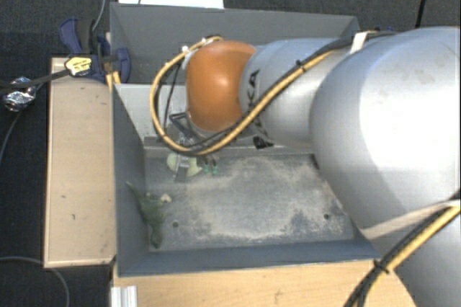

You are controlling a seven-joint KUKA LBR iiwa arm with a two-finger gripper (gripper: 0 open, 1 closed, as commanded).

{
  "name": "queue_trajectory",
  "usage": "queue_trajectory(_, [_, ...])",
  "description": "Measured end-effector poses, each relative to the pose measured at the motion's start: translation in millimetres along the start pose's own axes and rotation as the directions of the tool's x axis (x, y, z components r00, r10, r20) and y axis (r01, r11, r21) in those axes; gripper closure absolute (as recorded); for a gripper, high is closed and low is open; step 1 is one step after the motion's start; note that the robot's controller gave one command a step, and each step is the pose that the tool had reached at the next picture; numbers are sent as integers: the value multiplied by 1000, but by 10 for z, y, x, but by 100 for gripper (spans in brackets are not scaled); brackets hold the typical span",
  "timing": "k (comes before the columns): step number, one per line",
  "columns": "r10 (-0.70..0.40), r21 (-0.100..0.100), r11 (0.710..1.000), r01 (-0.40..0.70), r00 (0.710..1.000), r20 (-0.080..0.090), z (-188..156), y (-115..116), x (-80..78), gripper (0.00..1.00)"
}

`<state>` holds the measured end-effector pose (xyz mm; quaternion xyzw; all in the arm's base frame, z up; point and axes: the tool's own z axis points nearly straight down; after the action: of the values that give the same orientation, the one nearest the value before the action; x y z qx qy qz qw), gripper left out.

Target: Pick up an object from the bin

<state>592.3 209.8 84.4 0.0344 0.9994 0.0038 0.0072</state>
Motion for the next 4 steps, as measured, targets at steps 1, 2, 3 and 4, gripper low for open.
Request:
queue_trajectory(1, [1, -1, 1000, -1, 1000, 1, -52, 0, -2, 100])
queue_trajectory(2, [2, 0, 1000, -2, 1000, -1, -138, -3, 2, 100])
queue_trajectory(3, [2, -1, 1000, -2, 1000, 0, -249, -1, -4, 100])
queue_trajectory(4, [3, -1, 1000, -3, 1000, 2, -338, 2, -10, 100])
